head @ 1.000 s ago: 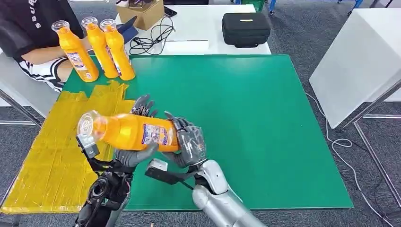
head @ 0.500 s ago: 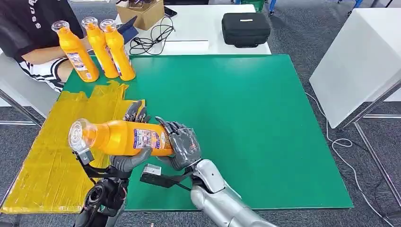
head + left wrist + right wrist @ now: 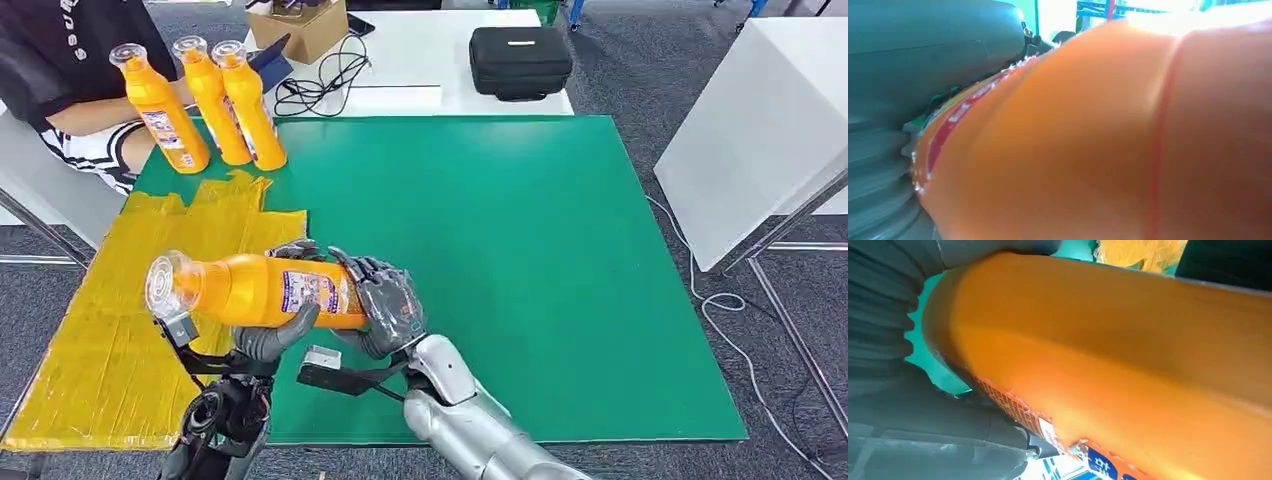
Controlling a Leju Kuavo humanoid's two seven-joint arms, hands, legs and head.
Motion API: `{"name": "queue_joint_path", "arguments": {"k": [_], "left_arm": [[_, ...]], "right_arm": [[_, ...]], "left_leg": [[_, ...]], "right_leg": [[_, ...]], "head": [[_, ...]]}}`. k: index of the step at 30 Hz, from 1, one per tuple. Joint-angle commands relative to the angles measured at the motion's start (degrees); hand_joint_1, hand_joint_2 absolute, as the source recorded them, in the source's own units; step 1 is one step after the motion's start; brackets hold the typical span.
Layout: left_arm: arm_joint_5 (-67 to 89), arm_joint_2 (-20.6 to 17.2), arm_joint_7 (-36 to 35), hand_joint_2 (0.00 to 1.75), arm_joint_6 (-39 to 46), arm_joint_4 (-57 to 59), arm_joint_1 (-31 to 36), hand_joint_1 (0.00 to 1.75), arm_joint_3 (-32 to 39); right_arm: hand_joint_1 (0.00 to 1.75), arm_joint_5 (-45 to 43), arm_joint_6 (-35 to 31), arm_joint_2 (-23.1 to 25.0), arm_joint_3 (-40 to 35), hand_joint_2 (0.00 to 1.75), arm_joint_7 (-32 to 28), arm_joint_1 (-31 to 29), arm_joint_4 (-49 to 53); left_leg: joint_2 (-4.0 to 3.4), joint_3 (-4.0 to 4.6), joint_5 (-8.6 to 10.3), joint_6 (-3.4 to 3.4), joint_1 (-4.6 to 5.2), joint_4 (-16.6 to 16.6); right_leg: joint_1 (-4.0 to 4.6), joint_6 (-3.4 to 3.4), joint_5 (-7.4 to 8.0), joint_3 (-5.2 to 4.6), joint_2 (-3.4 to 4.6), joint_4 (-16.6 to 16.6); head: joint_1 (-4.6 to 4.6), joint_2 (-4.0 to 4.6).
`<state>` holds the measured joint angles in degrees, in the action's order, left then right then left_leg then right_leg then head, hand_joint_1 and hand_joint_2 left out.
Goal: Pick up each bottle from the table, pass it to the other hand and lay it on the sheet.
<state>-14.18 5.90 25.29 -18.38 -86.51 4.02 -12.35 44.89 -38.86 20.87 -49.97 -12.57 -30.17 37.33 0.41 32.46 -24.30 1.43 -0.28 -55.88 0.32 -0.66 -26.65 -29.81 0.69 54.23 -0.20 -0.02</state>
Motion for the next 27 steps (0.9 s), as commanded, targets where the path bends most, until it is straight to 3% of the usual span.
{"name": "queue_joint_path", "arguments": {"k": [1, 5, 10, 11, 13, 20, 21, 23, 27], "left_arm": [[-0.2, 1.8, -0.7, 1.75, -0.2, 3.8, 5.5, 1.36, -0.2], [-0.2, 1.8, -0.7, 1.75, -0.4, 3.7, 4.8, 1.1, 0.2], [0.1, 1.6, -0.6, 1.75, 0.9, 2.0, 3.2, 0.87, 0.6], [0.1, 1.3, -0.5, 1.75, 1.3, 1.4, 2.7, 0.86, 0.9], [0.1, 1.3, -0.5, 1.75, 1.3, 1.4, 2.7, 0.86, 0.9], [0.5, 0.8, 0.5, 1.75, 2.2, -1.2, -1.8, 0.94, 2.7], [0.7, 0.7, 0.7, 1.75, 2.2, -1.6, -2.5, 0.98, 3.0], [1.0, 0.7, 1.0, 1.75, 2.4, -2.0, -3.2, 1.27, 3.7], [1.0, 0.4, 0.9, 1.75, 2.0, -1.7, -3.3, 1.33, 4.1]], "right_arm": [[1.75, -5.1, 11.1, -1.1, 4.8, 1.75, -7.0, 2.3, 1.6], [1.75, -6.6, 19.2, -3.8, 8.3, 1.75, -6.9, 4.3, 13.1], [1.75, -5.5, 21.9, -6.3, 9.7, 1.75, -6.4, 7.7, 23.3], [1.75, -5.5, 22.5, -6.5, 9.9, 1.75, -6.4, 8.5, 25.4], [1.75, -5.5, 22.5, -6.5, 9.9, 1.75, -6.4, 8.5, 25.4], [1.75, -14.2, 33.4, -11.5, 14.1, 1.75, -10.1, 15.6, 40.9], [1.75, -15.3, 34.4, -12.7, 15.1, 1.75, -10.4, 17.0, 43.7], [1.75, -15.2, 35.0, -14.1, 17.0, 1.75, -10.5, 19.5, 47.9], [1.75, -14.9, 34.7, -14.9, 19.3, 1.75, -10.3, 22.1, 51.0]], "left_leg": [[0.27, -0.13, -0.01, -0.03, -0.03, 0.0], [0.2, -0.01, 0.01, -0.02, -0.02, 0.0], [0.42, -0.3, -0.16, -0.04, -0.1, -0.1], [0.25, -0.06, -0.05, -0.01, -0.03, 0.0], [0.14, -0.02, -0.04, -0.01, -0.02, 0.0], [0.15, -0.06, -0.04, -0.01, 0.01, 0.0], [0.18, -0.17, -0.1, -0.02, -0.01, 0.0], [0.23, -0.25, -0.14, -0.02, -0.02, 0.0], [0.2, -0.08, -0.07, -0.02, 0.02, 0.1]], "right_leg": [[0.03, -0.06, -0.07, 0.26, -0.34, -0.1], [0.02, -0.05, -0.05, 0.11, -0.25, 0.0], [0.1, -0.15, -0.22, 0.54, -0.55, -0.1], [0.03, -0.08, -0.09, 0.2, -0.3, -0.1], [0.02, -0.06, -0.05, 0.14, -0.18, 0.0], [0.0, -0.06, -0.05, 0.18, -0.16, -0.1], [0.03, -0.09, -0.11, 0.32, -0.23, -0.1], [0.03, -0.11, -0.15, 0.43, -0.3, -0.1], [0.0, -0.08, -0.08, 0.24, -0.2, -0.1]], "head": [[-0.04, 0.0], [-0.02, 0.0], [-0.02, 0.0], [-0.02, 0.0], [0.0, 0.0], [-0.02, 0.0], [0.0, 0.0], [-0.02, 0.0], [-0.02, 0.0]]}}
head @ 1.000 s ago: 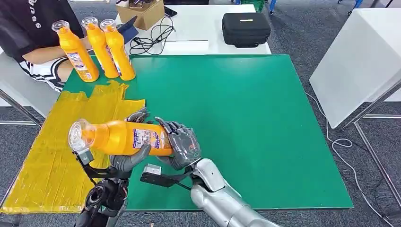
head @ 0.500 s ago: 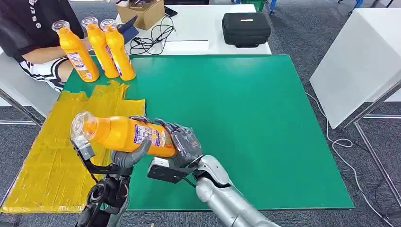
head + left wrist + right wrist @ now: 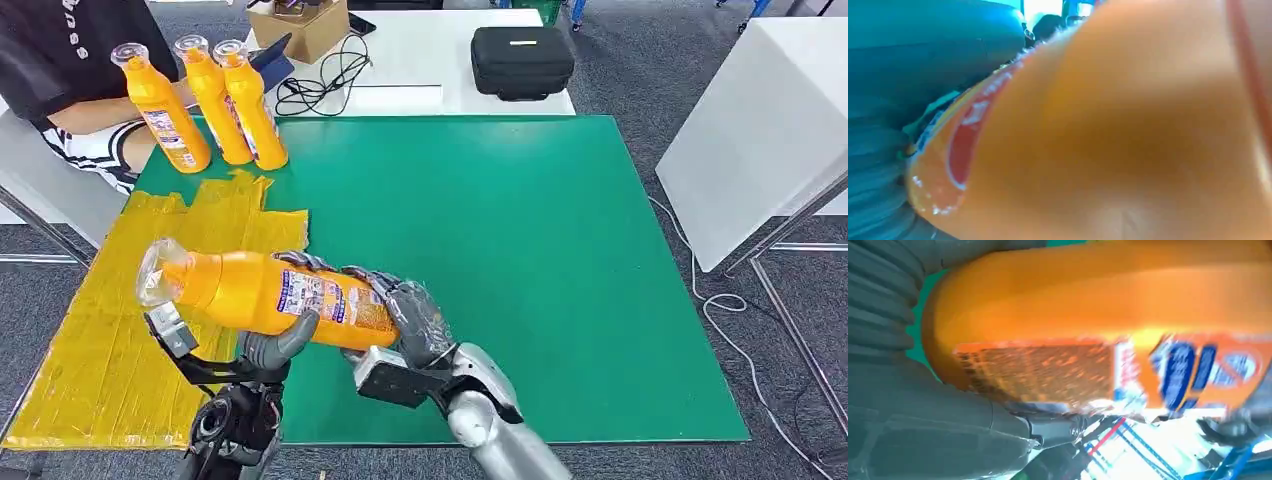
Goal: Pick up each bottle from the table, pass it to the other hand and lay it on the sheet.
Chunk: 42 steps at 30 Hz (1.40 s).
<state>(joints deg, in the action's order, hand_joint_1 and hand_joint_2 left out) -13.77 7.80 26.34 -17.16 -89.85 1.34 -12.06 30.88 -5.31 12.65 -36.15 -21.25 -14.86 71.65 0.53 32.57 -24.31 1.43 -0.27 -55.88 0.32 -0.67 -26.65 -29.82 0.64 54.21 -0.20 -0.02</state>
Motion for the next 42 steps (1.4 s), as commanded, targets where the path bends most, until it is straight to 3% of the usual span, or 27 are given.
{"name": "queue_joint_path", "arguments": {"k": [1, 7, 23, 26, 27, 28, 29, 35, 38, 42], "left_arm": [[0.6, -1.5, -0.1, 1.75, 0.7, 1.8, -0.5, 1.33, 3.8], [0.5, -1.5, -0.1, 1.75, 0.4, 3.4, -0.5, 1.36, 3.8], [0.5, -1.5, -0.1, 1.75, 0.4, 3.4, -0.4, 1.34, 3.8], [3.1, -0.9, 0.4, 1.75, 4.6, 3.0, -0.5, 1.43, 4.6], [4.3, -0.7, 0.4, 1.75, 6.2, 2.8, -0.5, 1.54, 5.0], [4.5, -0.8, 0.3, 1.75, 6.7, 2.5, -0.4, 1.69, 5.4], [5.1, -0.7, 0.3, 1.75, 8.0, 1.8, -0.7, 1.75, 6.3], [4.7, -0.9, 0.9, 1.75, 7.5, 2.5, -0.7, 1.75, 7.8], [4.6, -0.9, 0.9, 1.75, 7.4, 3.0, 0.7, 1.75, 7.8], [4.6, -0.8, 0.9, 1.75, 7.5, 3.2, 1.1, 1.75, 7.9]], "right_arm": [[1.75, -0.9, 1.1, -6.7, 5.7, 1.75, -1.7, 7.1, 16.9], [1.75, -0.3, -0.6, -7.4, 7.5, 1.75, -2.2, 11.5, 19.6], [1.75, -0.2, -0.6, -7.2, 7.5, 1.75, -2.2, 11.3, 19.6], [1.75, -0.1, -1.5, -7.0, 8.8, 1.75, -2.4, 13.9, 22.8], [1.69, 0.0, -1.8, -6.9, 9.3, 1.75, -2.6, 14.7, 24.2], [0.99, 0.0, -2.1, -7.1, 9.6, 1.75, -2.8, 15.4, 25.7], [0.0, -0.4, -2.5, -7.0, 10.2, 1.75, -3.1, 16.2, 27.4], [0.0, 0.2, -4.8, -7.9, 12.6, 1.75, -2.8, 19.0, 32.4], [0.0, 0.2, -5.2, -8.0, 13.1, 1.75, -2.7, 19.2, 33.2], [0.0, 0.5, -5.5, -7.8, 13.0, 1.75, -2.5, 18.9, 32.8]], "left_leg": [[0.06, -0.16, -0.04, -0.02, 0.0, 0.1], [0.06, -0.25, -0.06, -0.03, 0.01, 0.1], [-0.06, -0.25, -0.06, -0.03, 0.01, 0.1], [-0.06, -0.22, -0.06, -0.03, 0.01, 0.1], [-0.01, -0.16, -0.04, -0.02, 0.02, 0.1], [-0.01, -0.32, -0.11, -0.05, 0.0, 0.1], [0.02, -0.2, -0.06, -0.03, 0.0, 0.1], [-0.19, -0.29, -0.13, -0.08, 0.0, 0.1], [0.28, -0.12, -0.06, -0.04, -0.03, 0.0], [-0.03, -0.24, -0.14, -0.05, -0.02, 0.0]], "right_leg": [[0.0, -0.06, -0.05, 0.19, -0.12, -0.1], [0.0, -0.06, -0.06, 0.29, -0.13, -0.1], [-0.01, -0.05, -0.04, 0.24, -0.02, -0.1], [-0.01, -0.05, -0.04, 0.22, -0.02, -0.1], [-0.01, -0.04, -0.04, 0.17, -0.06, -0.1], [0.0, -0.07, -0.1, 0.34, -0.1, -0.1], [0.0, -0.05, -0.06, 0.22, -0.1, -0.1], [0.02, -0.03, -0.07, 0.24, 0.1, -0.1], [0.03, -0.05, -0.11, 0.16, -0.36, -0.1], [0.03, -0.07, -0.09, 0.25, -0.09, -0.1]], "head": [[0.0, 0.0], [0.0, 0.0], [-0.02, 0.0], [-0.02, 0.0], [-0.02, 0.0], [-0.02, 0.0], [-0.04, 0.0], [-0.11, 0.0], [0.02, 0.0], [0.0, 0.0]]}}
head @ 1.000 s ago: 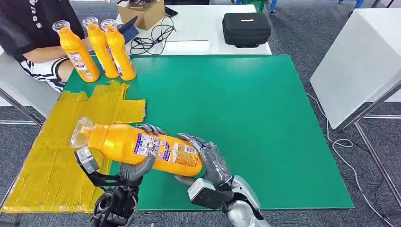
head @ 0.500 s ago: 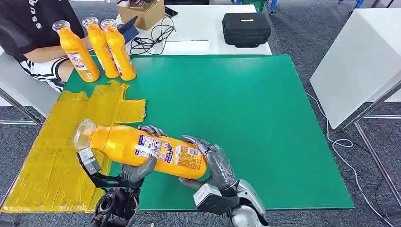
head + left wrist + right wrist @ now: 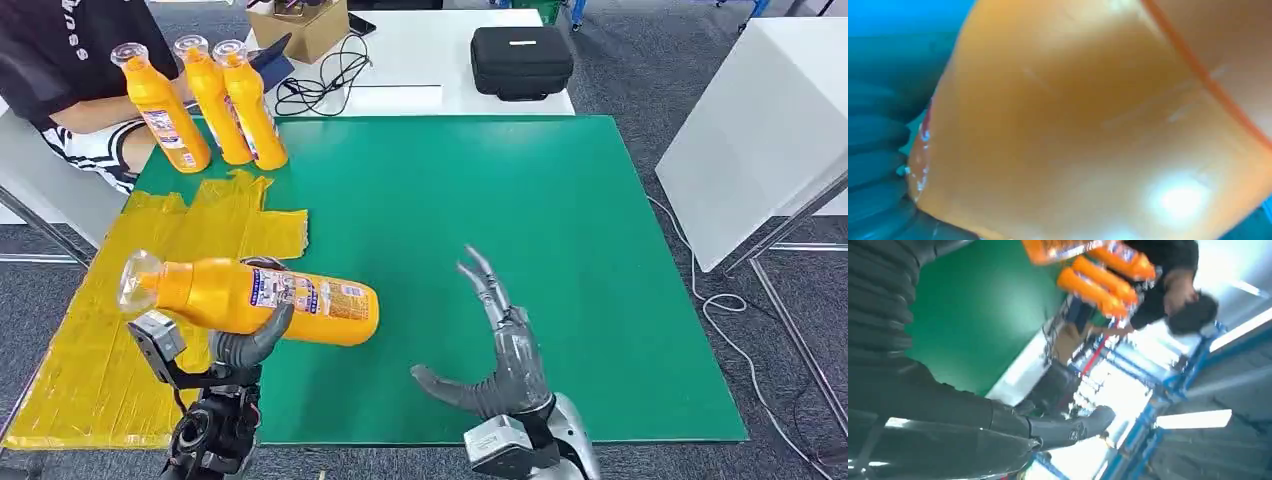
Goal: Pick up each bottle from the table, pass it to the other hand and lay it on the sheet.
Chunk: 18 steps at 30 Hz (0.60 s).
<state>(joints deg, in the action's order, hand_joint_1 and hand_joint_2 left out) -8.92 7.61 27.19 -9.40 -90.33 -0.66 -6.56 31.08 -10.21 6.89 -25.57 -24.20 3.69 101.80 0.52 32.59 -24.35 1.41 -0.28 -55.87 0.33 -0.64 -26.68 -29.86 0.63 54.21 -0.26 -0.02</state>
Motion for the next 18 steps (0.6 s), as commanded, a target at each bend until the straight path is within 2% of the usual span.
{"name": "queue_joint_path", "arguments": {"k": [1, 3, 12, 15, 18], "left_arm": [[0.3, -0.4, 0.5, 1.75, 0.8, 3.8, 4.2, 1.75, 2.8], [0.0, -0.6, 0.6, 1.75, 1.0, 3.7, 5.5, 1.75, 3.1], [-1.1, -1.7, 1.6, 1.75, 2.3, 4.0, 6.7, 1.75, 4.1], [14.6, -2.3, 4.9, 1.75, 16.7, 1.7, 7.2, 1.75, 2.9], [39.3, -3.1, 2.3, 1.75, 34.5, -0.5, 7.6, 1.75, 1.1]], "right_arm": [[0.0, 0.4, -1.1, -2.3, 2.6, 1.75, 0.6, 0.2, 2.8], [0.0, 0.4, -1.5, -2.5, 2.9, 1.75, 0.7, 0.4, 3.1], [0.0, 1.2, -3.1, -2.3, 3.6, 1.75, 1.0, 0.9, 3.5], [0.0, 1.6, -5.2, -2.2, 4.5, 1.75, 0.3, 2.1, 6.6], [0.0, 2.3, -7.4, -2.3, 4.8, 1.75, -0.9, 3.5, 9.4]], "left_leg": [[0.01, -0.33, -0.13, -0.03, -0.03, 0.0], [0.09, -0.12, -0.02, -0.03, -0.02, 0.0], [0.0, -0.23, -0.06, -0.03, 0.0, 0.1], [0.02, -0.32, -0.13, -0.05, -0.05, 0.0], [0.09, -0.14, -0.08, -0.03, -0.03, -0.1]], "right_leg": [[0.03, -0.11, -0.1, 0.4, -0.12, -0.1], [-0.01, -0.06, -0.04, 0.18, -0.17, -0.1], [0.0, -0.06, -0.05, 0.25, -0.09, -0.1], [0.04, -0.09, -0.11, 0.37, -0.15, -0.1], [0.03, -0.08, -0.09, 0.19, -0.2, 0.0]], "head": [[0.04, 0.0], [0.04, 0.0], [0.02, 0.0], [0.04, 0.0], [0.04, 0.0]]}}
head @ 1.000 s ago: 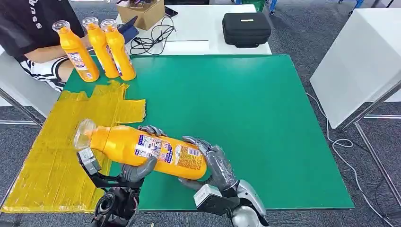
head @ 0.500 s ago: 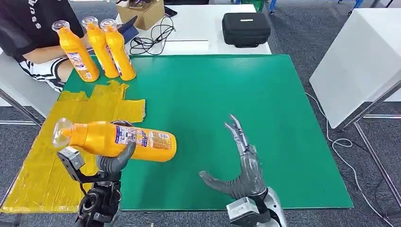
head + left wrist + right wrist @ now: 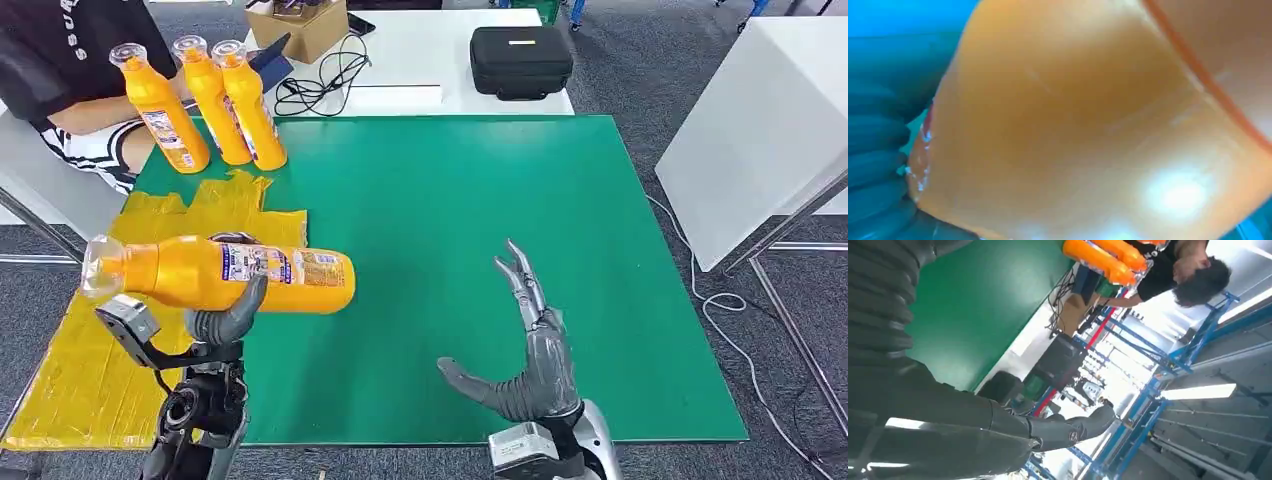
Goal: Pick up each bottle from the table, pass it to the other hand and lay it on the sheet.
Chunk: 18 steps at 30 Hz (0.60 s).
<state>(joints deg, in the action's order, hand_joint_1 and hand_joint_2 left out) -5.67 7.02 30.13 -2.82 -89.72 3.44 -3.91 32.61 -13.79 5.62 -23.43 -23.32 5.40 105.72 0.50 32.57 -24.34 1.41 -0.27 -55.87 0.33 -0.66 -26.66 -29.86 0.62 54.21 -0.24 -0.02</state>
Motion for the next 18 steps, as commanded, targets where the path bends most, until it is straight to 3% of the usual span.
{"name": "queue_joint_path", "arguments": {"k": [1, 2, 5, 6, 7, 8, 10, 13, 14, 16, 18], "left_arm": [[45.9, -2.9, -5.2, 1.75, 32.4, -0.7, 4.0, 1.75, -1.9], [60.3, -3.6, -12.7, 1.75, 34.9, 0.5, 5.0, 1.75, -2.6], [90.3, -4.1, -25.0, 1.75, 37.1, 6.1, 9.3, 1.75, -4.2], [95.7, -13.4, -35.4, 1.75, 34.7, 8.3, 13.5, 1.75, -11.7], [95.7, -23.9, -55.9, 1.75, 29.4, 12.3, 22.3, 1.75, -33.0], [95.7, -25.5, -62.6, 1.75, 26.3, 16.1, 27.1, 1.75, -40.7], [95.7, -24.5, -65.5, 1.75, 21.0, 22.3, 30.1, 1.75, -43.1], [95.7, -24.8, -66.2, 1.75, 18.0, 27.6, 31.2, 1.75, -41.8], [95.7, -24.1, -63.2, 1.75, 16.5, 29.5, 29.7, 1.75, -36.8], [95.7, -23.6, -62.0, 1.75, 11.3, 31.8, 28.4, 1.75, -32.9], [95.7, -23.1, -60.4, 1.75, 5.4, 33.4, 28.0, 1.75, -31.1]], "right_arm": [[0.0, 1.0, -4.1, -1.1, 2.6, 1.75, -2.0, 1.9, 6.0], [0.0, 1.2, -4.6, -0.9, 2.7, 1.75, -2.2, 1.9, 6.6], [0.0, 1.1, -4.2, -0.8, 2.4, 1.75, -1.8, 0.3, 6.8], [0.0, 1.0, -3.7, -0.8, 2.4, 1.75, -1.4, -0.4, 6.5], [0.0, 0.6, -3.2, -0.7, 2.5, 1.75, -1.0, -1.7, 6.0], [0.0, 0.5, -2.7, -0.6, 2.6, 1.75, -0.8, -2.6, 5.7], [0.0, 0.6, -1.6, -0.1, 2.9, 1.75, -0.6, -3.4, 5.0], [0.0, -0.2, 0.4, 1.0, 3.5, 1.75, -1.4, -3.3, 4.7], [0.0, -0.7, 1.4, 1.4, 3.9, 1.75, -1.9, -3.2, 4.7], [0.0, -1.4, 2.7, 1.9, 4.6, 1.75, -2.4, -3.1, 4.3], [0.0, -2.1, 4.0, 2.2, 5.3, 1.75, -2.9, -3.4, 4.0]], "left_leg": [[0.11, -0.18, -0.12, -0.04, -0.05, -0.1], [0.11, -0.1, -0.07, -0.03, -0.03, 0.0], [0.22, -0.17, -0.06, -0.04, -0.03, 0.0], [0.15, -0.07, 0.0, -0.03, 0.0, 0.0], [0.22, -0.16, 0.01, -0.05, -0.01, 0.0], [0.35, 0.02, 0.09, -0.06, -0.02, 0.0], [1.06, 0.15, 0.21, -0.09, -0.09, -0.2], [0.41, -0.17, 0.32, -0.23, -0.12, 0.1], [-0.11, -0.31, 0.24, -0.27, -0.04, 0.1], [-0.02, -0.32, 0.23, -0.17, -0.09, 0.1], [-0.38, -0.3, 0.18, -0.19, -0.09, 0.1]], "right_leg": [[0.05, -0.08, -0.13, 0.27, -0.21, 0.0], [0.03, -0.07, -0.09, 0.17, -0.18, 0.0], [0.03, -0.08, -0.11, 0.27, -0.28, 0.0], [-0.01, -0.05, -0.04, 0.13, -0.18, 0.0], [0.01, -0.06, -0.06, 0.25, -0.28, 0.0], [0.02, -0.01, -0.03, 0.08, -0.4, 0.0], [0.08, -0.03, -0.13, 0.2, -1.14, 0.1], [0.09, 0.13, 0.2, 0.06, -0.54, -0.1], [0.03, 0.13, 0.28, 0.13, 0.0, -0.1], [0.1, 0.1, 0.25, 0.32, -0.06, -0.1], [0.12, 0.09, 0.25, 0.2, 0.31, 0.0]], "head": [[0.0, 0.0], [0.02, 0.0], [0.02, 0.0], [0.0, 0.0], [0.02, 0.0], [0.0, 0.0], [0.06, 0.0], [-0.2, 0.0], [-0.33, 0.0], [-0.2, 0.0], [-0.18, 0.0]]}}
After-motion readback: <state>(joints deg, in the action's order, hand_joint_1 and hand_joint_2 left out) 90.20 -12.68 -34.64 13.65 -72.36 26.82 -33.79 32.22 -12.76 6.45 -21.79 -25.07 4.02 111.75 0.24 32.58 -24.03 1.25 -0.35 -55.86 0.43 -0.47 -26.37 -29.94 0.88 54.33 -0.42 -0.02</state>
